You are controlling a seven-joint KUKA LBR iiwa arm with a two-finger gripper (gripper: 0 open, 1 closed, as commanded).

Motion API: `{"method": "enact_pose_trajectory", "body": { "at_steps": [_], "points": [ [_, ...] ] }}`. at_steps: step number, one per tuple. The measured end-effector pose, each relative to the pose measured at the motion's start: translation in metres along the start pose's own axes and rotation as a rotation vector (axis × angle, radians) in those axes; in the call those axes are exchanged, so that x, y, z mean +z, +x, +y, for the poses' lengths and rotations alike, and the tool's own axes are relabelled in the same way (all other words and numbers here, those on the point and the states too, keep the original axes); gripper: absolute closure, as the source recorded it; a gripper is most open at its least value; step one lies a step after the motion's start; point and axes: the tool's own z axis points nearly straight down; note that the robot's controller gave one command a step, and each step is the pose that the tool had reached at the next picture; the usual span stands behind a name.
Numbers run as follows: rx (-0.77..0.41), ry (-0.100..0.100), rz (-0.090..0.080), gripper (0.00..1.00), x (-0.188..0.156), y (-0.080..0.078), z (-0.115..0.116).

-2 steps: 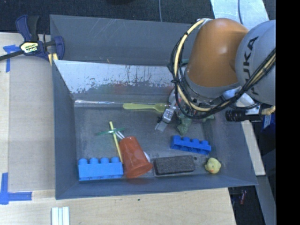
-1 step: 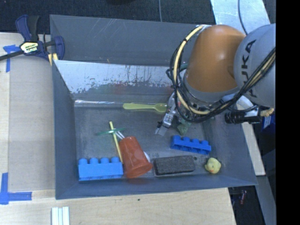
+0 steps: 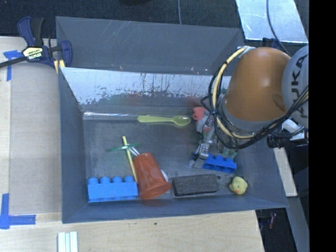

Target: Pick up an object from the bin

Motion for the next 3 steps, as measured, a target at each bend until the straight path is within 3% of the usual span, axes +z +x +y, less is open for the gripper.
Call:
{"method": "enact_pose_trajectory", "body": {
  "at_steps": [1, 2, 3],
  "points": [
    [-0.014, 0.0, 0.001, 0.0, -0.053, -0.014, 0.031],
    [0.003, -0.001, -0.005, 0.0, -0.021, -0.002, 0.028],
    [0.002, 0.0, 0.0, 0.0, -0.01, 0.011, 0.039]
  ]
}}
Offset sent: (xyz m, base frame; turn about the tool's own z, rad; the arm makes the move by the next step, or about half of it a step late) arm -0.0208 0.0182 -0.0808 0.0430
